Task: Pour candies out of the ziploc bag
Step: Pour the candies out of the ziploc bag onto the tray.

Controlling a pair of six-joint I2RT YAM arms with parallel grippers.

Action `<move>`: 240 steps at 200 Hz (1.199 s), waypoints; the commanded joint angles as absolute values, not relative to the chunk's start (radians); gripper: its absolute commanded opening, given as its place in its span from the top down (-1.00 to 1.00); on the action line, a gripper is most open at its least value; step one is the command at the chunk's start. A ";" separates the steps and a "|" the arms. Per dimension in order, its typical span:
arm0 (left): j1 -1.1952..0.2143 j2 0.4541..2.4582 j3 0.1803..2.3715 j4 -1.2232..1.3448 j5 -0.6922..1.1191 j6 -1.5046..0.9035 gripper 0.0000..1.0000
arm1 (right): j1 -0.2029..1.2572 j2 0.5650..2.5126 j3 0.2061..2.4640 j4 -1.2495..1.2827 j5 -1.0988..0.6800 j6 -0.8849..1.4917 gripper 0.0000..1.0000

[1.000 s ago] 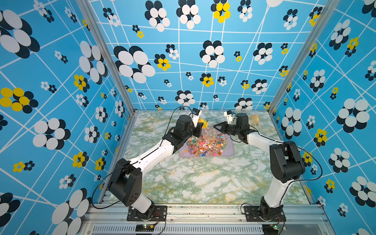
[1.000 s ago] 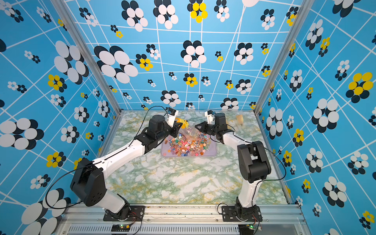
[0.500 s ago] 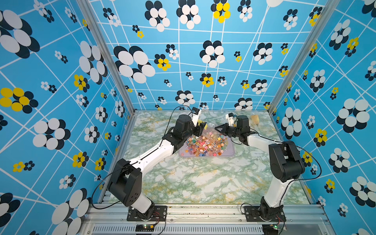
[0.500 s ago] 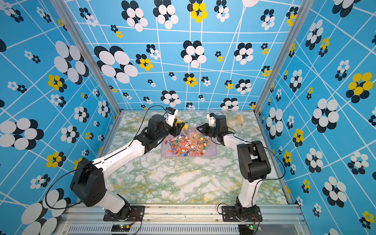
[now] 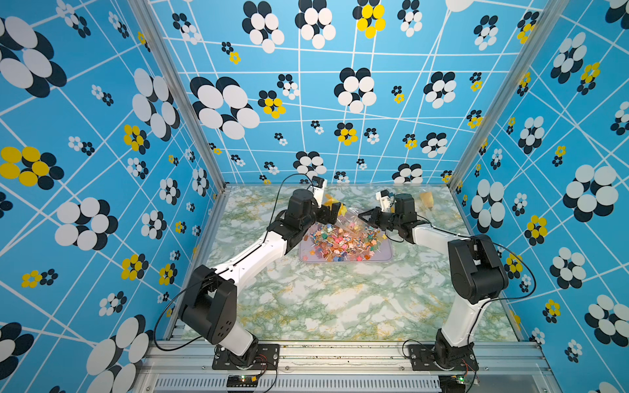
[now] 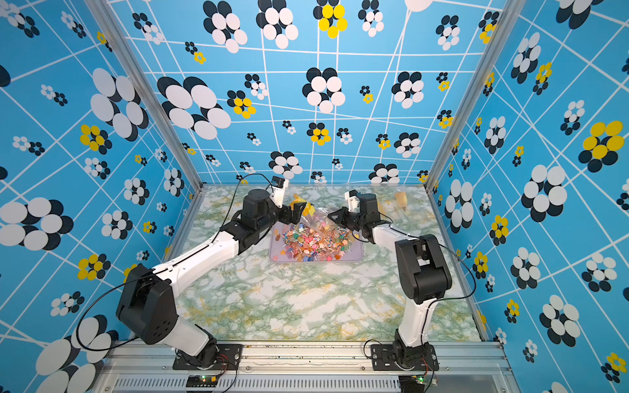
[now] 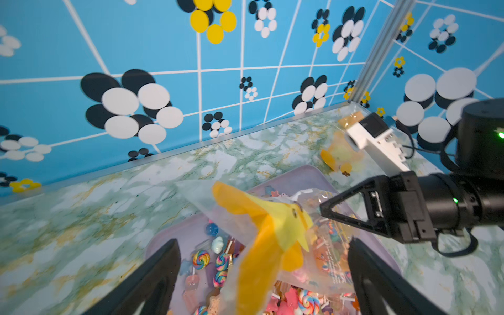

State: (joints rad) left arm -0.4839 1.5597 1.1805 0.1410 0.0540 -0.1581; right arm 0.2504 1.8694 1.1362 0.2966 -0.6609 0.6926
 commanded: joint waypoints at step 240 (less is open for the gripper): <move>-0.346 1.459 1.129 0.177 0.310 -0.405 1.00 | 0.360 1.731 1.254 0.172 -0.640 0.634 0.97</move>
State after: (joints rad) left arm -0.3515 1.4990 1.1625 0.1516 0.3000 -0.4076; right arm 0.3531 1.7302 1.2415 0.2161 -0.6632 0.6617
